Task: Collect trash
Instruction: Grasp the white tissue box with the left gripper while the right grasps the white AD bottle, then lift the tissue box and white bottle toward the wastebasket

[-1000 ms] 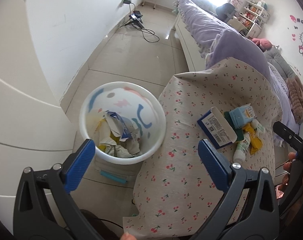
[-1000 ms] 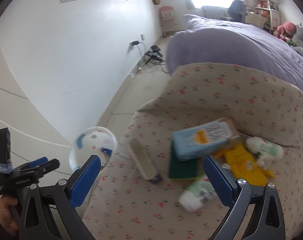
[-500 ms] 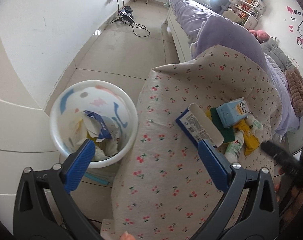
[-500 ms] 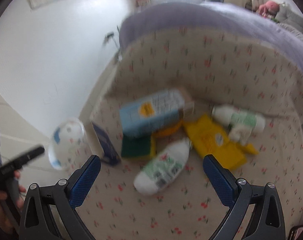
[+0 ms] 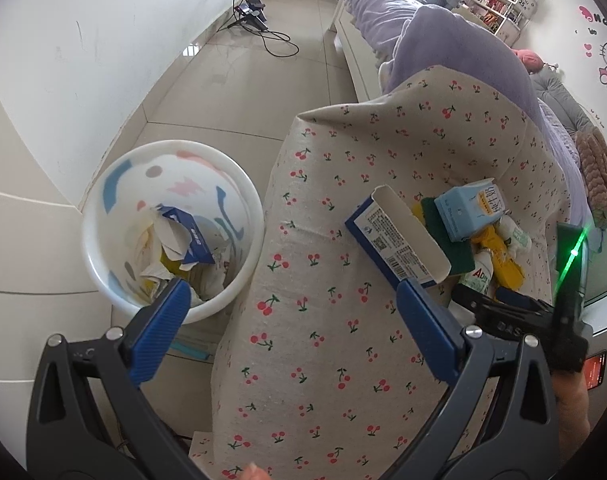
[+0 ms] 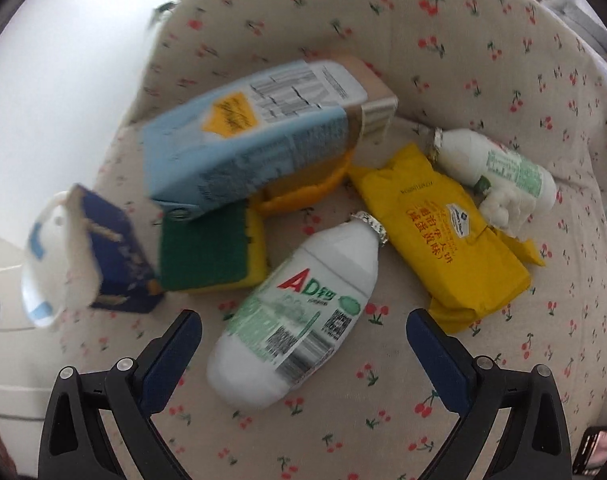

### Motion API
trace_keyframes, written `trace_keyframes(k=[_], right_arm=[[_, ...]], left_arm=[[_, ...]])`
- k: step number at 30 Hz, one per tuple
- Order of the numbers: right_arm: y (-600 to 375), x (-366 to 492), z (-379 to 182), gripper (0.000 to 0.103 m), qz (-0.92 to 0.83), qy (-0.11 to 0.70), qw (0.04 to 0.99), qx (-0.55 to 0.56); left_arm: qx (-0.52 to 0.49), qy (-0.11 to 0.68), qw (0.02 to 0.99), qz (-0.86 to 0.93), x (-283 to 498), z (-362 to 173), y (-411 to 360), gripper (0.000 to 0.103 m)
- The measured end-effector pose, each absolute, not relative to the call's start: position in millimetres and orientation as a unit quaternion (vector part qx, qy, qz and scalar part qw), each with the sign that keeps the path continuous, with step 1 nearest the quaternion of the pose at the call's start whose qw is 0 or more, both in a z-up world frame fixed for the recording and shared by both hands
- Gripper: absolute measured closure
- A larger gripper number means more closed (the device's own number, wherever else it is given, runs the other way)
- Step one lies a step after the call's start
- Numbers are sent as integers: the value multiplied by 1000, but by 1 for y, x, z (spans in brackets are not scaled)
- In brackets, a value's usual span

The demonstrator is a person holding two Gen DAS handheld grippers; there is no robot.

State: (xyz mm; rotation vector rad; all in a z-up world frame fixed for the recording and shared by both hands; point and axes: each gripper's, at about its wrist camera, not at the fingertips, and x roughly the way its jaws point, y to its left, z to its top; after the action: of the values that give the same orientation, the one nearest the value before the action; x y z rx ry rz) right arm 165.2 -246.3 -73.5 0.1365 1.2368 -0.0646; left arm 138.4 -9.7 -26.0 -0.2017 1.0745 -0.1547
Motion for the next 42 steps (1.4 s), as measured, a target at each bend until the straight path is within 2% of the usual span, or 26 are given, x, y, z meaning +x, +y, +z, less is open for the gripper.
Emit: trace_keyframes(k=[1,4,5,6,8,9,11,13,16,22,27,35,38,42], right_arm=[[-248,166,-78,2,-36,582,809,68],[-250,166,-84,17,-44,583,809,66],[-251,165,-83,28,-45,581,810,61],[-251,163,-82,33,-46,580,811,55],[-254,158,-80,56,-36,578,813,58],[-257,155,-79,60,-31,579,812,65],[-266,147,-78,78,-19,583,808,90],[-275,140,-75,83,-7,584,805,107],[-280,126,-66,83,5,575,811,111],[-281,91,-40,83,29,557,822,110],[-291,75,-27,83,35,549,826,121],[-297,97,-19,83,42,542,829,133],[-298,95,-10,83,46,537,831,137],[-294,94,-11,83,54,531,834,138]], left_arm=[[-94,512,851,-74,138,-27,-12,1],[-93,516,848,-76,140,-30,-20,1],[-95,519,846,-77,141,-32,-25,1],[-97,520,845,-77,142,-33,-27,1],[-106,522,843,-79,145,-35,-36,1],[-111,521,842,-79,146,-36,-40,1],[-125,520,841,-79,150,-39,-49,1],[-134,519,840,-81,153,-40,-58,1],[-139,515,841,-84,159,-42,-73,1],[-147,515,839,-97,170,-51,-96,9],[-147,524,833,-95,176,-63,-98,29],[-166,540,817,-115,171,-68,-79,70],[-168,541,814,-127,168,-66,-72,78],[-164,536,816,-141,163,-60,-62,79]])
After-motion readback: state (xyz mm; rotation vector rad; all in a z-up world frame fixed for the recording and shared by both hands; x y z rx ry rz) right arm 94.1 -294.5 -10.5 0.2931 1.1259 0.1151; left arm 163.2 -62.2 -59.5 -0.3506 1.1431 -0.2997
